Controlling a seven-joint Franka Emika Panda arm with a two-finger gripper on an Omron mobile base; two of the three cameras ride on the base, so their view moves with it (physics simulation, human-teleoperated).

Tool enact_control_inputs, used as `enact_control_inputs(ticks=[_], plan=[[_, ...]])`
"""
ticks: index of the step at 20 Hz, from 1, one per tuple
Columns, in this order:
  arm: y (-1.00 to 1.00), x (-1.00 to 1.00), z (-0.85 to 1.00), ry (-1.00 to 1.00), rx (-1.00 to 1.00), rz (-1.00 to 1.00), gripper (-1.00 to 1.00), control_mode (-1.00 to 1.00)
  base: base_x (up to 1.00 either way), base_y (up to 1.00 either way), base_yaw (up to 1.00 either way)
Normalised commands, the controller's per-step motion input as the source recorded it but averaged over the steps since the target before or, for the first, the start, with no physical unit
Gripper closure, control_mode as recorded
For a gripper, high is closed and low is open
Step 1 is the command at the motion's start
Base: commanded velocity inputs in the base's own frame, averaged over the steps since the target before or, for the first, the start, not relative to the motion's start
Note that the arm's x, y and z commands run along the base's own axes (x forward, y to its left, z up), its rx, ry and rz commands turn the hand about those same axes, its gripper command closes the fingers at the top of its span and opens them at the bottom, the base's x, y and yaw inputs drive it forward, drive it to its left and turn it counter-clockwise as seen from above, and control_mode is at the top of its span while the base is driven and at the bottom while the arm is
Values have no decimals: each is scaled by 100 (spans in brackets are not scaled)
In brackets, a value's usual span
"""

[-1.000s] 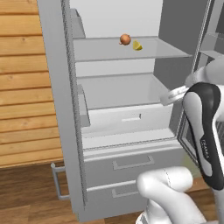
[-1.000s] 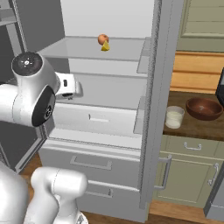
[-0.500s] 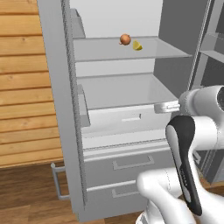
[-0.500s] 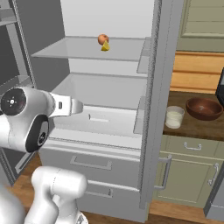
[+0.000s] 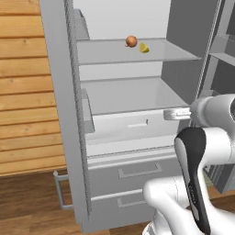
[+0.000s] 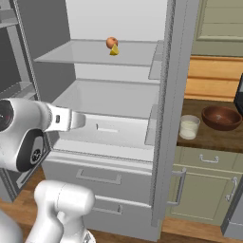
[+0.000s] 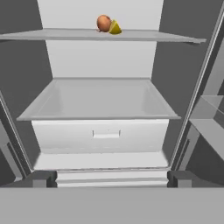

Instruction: Grab a lemon wedge from the fridge and one ice cube from the ice bowl, and put them in the glass of lemonade.

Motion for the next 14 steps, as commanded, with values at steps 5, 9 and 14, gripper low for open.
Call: enact_control_inputs(ticks=[5,9,14], plan=[[-5,-27,0,-4,0,4,-100,-100,0,0,0],[-14,-18,0,-4,1,1,-100,-100,0,0,0],[0,0,0,-2,0,0,-100,-100,0,0,0]])
